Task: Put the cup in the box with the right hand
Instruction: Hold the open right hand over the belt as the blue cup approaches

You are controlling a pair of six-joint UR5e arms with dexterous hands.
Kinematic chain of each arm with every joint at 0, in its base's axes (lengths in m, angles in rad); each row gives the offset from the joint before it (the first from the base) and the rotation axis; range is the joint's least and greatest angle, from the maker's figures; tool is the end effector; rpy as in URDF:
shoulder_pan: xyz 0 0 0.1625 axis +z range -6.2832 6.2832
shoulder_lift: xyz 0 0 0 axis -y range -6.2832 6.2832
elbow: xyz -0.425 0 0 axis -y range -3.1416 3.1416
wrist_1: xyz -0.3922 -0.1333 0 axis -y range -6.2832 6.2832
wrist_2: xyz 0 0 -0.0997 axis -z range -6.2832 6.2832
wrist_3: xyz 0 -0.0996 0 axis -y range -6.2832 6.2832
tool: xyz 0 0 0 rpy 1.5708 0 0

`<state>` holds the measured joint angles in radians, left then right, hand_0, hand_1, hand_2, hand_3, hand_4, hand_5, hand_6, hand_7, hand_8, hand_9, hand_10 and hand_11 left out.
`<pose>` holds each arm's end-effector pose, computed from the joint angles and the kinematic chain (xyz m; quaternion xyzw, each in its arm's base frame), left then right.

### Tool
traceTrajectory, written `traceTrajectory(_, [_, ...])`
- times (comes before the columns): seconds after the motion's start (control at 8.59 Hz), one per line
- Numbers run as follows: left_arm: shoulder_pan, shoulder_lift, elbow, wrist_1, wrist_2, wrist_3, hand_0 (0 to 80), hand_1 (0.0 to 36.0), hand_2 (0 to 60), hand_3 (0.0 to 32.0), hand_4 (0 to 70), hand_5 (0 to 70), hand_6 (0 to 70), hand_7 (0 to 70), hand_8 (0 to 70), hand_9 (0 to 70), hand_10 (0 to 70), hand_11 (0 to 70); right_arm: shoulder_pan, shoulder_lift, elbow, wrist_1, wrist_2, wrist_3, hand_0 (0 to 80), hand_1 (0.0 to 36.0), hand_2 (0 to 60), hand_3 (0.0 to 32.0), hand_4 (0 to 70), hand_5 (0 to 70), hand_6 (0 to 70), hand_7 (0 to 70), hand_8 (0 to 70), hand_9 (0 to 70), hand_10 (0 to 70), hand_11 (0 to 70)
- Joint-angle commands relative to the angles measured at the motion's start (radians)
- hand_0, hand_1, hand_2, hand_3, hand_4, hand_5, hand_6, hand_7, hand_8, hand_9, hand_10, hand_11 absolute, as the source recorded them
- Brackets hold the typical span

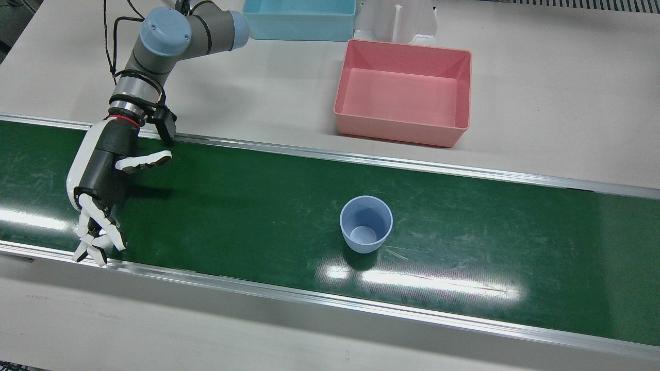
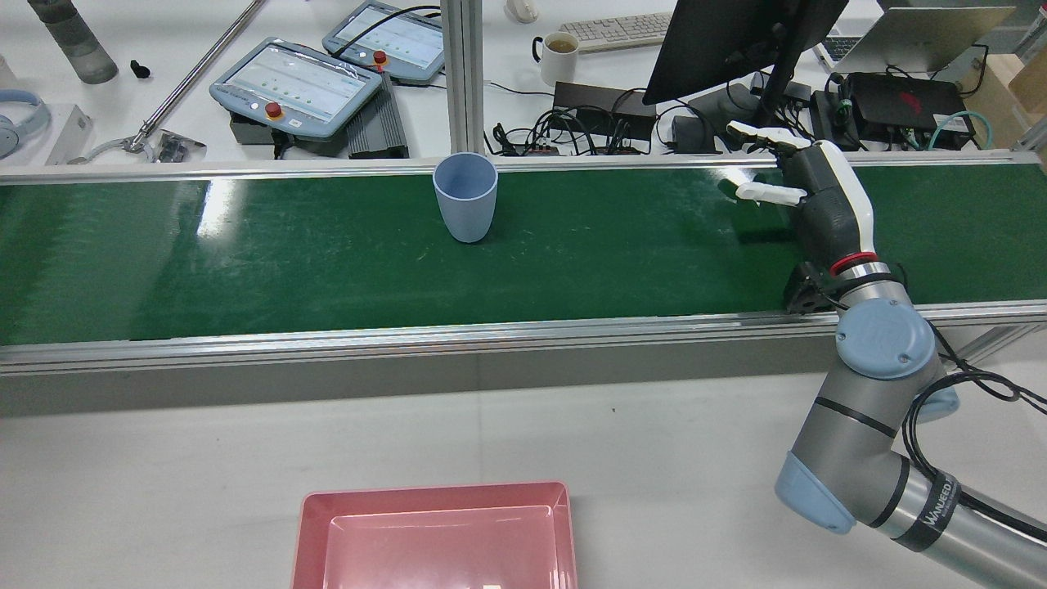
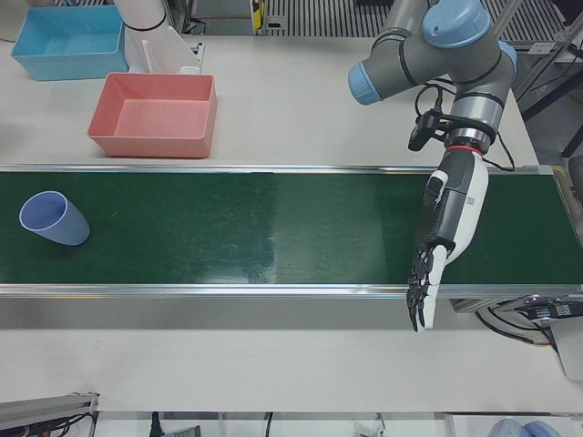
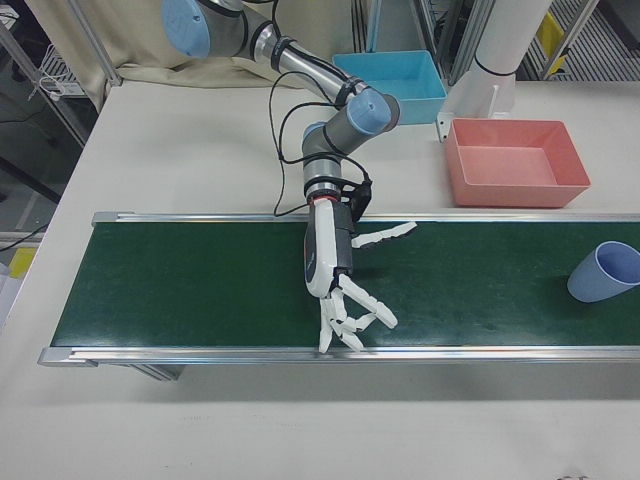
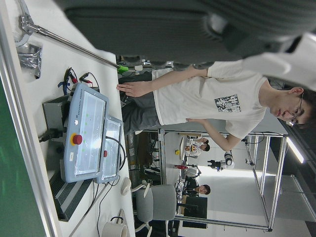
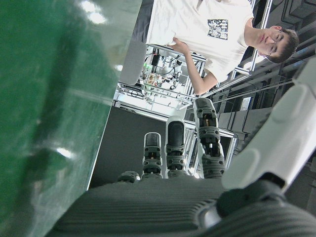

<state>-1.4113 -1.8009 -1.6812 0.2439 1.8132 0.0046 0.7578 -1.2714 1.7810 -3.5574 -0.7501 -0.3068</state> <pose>-0.0171 -0.5826 0.5352 -0.1379 0.7265 -0.6576 0.1439 -0.2539 -0.5241 0.4702 0.0902 -0.7237 0.6797 0.0779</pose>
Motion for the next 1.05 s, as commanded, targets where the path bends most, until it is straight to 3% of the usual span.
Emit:
traceTrajectory(0.0, [0.0, 0.0, 0.0, 0.0, 0.0, 0.0, 0.0, 0.0, 0.0, 0.0, 0.0, 0.0, 0.0, 0.0, 0.0, 0.0, 0.0, 0.0, -0.003, 0.0, 0.003, 0.0, 0.002, 0.0, 44.9, 1.1, 0.0, 0.0, 23.8, 2.3, 12.3, 59.1, 9.1, 23.1, 0.0, 0.0])
traceTrajectory(0.23, [0.0, 0.0, 0.0, 0.0, 0.0, 0.0, 0.0, 0.0, 0.0, 0.0, 0.0, 0.0, 0.0, 0.0, 0.0, 0.0, 0.0, 0.0, -0.003, 0.0, 0.012, -0.001, 0.0, 0.0, 48.0, 6.4, 0.0, 0.0, 20.3, 4.0, 12.1, 55.7, 9.2, 22.5, 0.0, 0.1])
traceTrajectory(0.93, [-0.001, 0.0, 0.0, 0.0, -0.002, 0.0, 0.0, 0.0, 0.0, 0.0, 0.0, 0.0, 0.0, 0.0, 0.0, 0.0, 0.0, 0.0, -0.021, 0.006, 0.014, -0.003, -0.002, 0.0, 48.8, 7.5, 0.0, 0.0, 20.8, 4.1, 12.3, 56.7, 9.1, 22.6, 0.0, 0.0])
